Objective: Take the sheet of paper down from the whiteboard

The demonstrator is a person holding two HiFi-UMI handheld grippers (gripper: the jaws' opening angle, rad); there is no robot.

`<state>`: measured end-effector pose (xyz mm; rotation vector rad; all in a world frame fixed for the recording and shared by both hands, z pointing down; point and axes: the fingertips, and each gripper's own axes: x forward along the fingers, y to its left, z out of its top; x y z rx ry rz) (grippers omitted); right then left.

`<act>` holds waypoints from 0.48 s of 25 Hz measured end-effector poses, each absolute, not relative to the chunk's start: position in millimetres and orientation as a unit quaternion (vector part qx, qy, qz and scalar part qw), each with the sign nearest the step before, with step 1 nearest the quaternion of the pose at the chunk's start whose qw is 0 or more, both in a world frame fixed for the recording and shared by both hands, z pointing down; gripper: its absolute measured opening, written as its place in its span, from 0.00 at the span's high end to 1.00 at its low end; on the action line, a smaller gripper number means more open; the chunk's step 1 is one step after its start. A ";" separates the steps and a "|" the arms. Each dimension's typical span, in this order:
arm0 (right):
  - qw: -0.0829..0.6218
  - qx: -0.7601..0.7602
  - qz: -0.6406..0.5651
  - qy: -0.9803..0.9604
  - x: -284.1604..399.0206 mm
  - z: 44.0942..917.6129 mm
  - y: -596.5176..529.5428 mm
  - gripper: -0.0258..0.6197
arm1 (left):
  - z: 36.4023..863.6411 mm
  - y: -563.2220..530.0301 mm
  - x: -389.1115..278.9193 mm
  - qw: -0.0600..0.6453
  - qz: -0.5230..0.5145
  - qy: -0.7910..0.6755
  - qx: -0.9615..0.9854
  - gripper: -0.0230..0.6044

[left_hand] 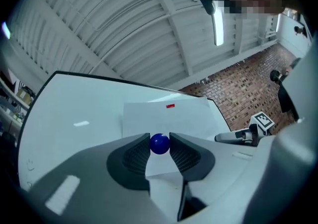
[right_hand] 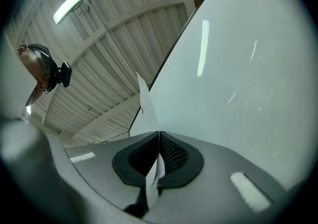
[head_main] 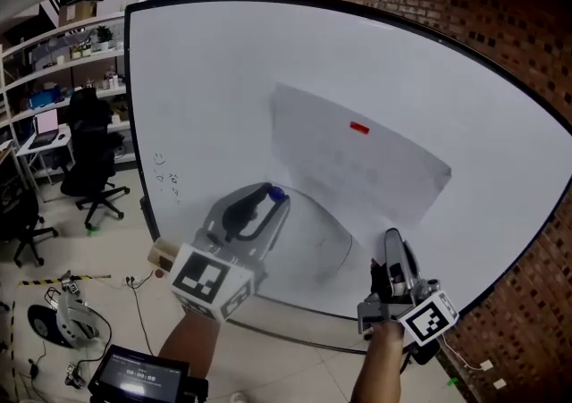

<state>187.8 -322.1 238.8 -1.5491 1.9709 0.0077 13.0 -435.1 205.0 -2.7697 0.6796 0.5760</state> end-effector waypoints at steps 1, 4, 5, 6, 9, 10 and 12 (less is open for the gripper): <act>0.307 -0.589 0.002 0.748 187.4 244.9 -316.3 0.94 | 213.8 -432.5 10.7 0.106 0.196 0.234 -0.946 0.77; 0.315 -0.581 -0.016 0.750 184.4 263.0 -295.6 0.94 | 235.8 -417.3 3.2 0.083 0.190 0.242 -0.948 0.77; 0.321 -0.577 -0.026 0.750 182.5 270.2 -287.0 0.94 | 243.0 -409.5 1.5 0.078 0.187 0.244 -0.948 0.77; 0.326 -0.575 -0.035 0.750 180.8 278.2 -277.2 0.94 | 250.4 -400.5 0.3 0.073 0.184 0.248 -0.948 0.77; 0.314 -0.592 -0.045 0.741 182.9 301.9 -238.3 0.94 | 271.6 -366.6 -0.3 0.061 0.177 0.264 -0.946 0.77; 0.302 -0.603 -0.042 0.737 183.9 307.9 -221.8 0.94 | 277.4 -350.9 -0.3 0.058 0.175 0.270 -0.945 0.77; 0.272 -0.626 -0.034 0.730 179.9 319.0 -182.9 0.94 | 289.4 -310.8 -3.7 0.054 0.165 0.281 -0.944 0.77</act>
